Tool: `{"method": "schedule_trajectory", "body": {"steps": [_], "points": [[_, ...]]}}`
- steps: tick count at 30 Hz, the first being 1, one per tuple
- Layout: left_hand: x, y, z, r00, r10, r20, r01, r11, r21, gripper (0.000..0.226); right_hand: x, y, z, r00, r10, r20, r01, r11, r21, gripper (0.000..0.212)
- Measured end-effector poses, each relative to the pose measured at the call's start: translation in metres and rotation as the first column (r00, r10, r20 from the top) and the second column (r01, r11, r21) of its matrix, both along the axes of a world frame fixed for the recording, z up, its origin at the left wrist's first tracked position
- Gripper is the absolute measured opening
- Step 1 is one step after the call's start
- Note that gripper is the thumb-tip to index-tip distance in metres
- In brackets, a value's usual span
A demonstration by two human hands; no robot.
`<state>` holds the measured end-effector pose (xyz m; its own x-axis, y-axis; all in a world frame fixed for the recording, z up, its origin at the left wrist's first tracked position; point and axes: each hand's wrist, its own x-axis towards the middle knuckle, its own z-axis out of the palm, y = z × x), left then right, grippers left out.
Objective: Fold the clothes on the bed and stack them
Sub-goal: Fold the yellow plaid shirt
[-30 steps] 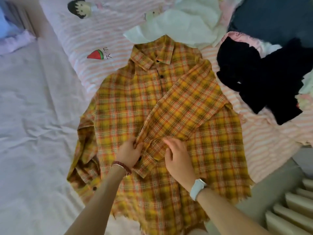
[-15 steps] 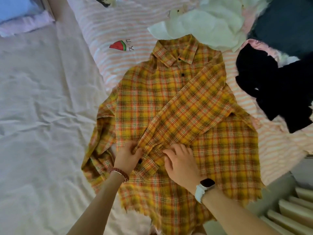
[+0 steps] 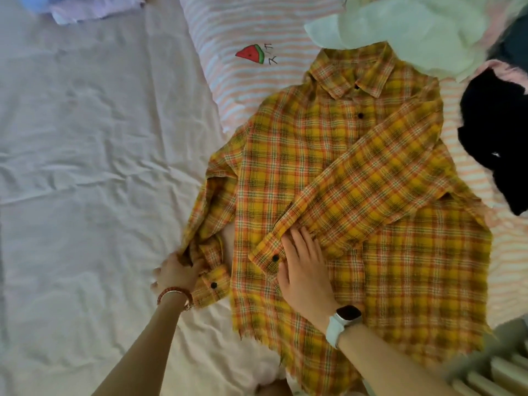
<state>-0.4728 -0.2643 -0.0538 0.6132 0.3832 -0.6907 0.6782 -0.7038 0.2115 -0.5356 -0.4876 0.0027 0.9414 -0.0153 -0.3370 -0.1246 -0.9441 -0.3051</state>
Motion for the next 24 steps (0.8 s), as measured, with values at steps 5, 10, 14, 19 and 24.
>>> {"method": "schedule_trajectory", "body": {"steps": [5, 10, 14, 19, 24], "points": [[0.01, 0.027, 0.021, 0.728, 0.447, 0.52, -0.439, 0.886, -0.147, 0.018, 0.008, 0.009, 0.014, 0.96, -0.204, 0.193, 0.177, 0.973, 0.147, 0.038], [-0.005, 0.03, 0.055, 0.579, -0.349, 0.737, 0.228, 0.937, 0.264, 0.017, 0.035, 0.028, 0.025, 0.954, -0.189, 0.234, 0.104, 0.938, 0.332, 0.028], [-0.02, 0.03, 0.034, 0.738, -0.673, -0.049, 0.662, 0.736, -0.14, 0.018, 0.054, 0.039, 0.016, 0.988, -0.085, 0.131, 0.064, 0.985, 0.158, 0.035], [-0.012, 0.033, 0.008, 0.885, -0.387, 0.258, 0.381, 0.921, 0.075, 0.077, 0.054, 0.036, 0.005, 0.989, 0.032, 0.144, -0.02, 0.996, -0.087, 0.048], [0.001, 0.002, -0.012, 0.839, -0.527, 0.132, 0.512, 0.849, 0.133, 0.064, 0.049, 0.026, -0.011, 0.991, 0.093, -0.096, -0.105, 0.986, -0.129, 0.054]]}}
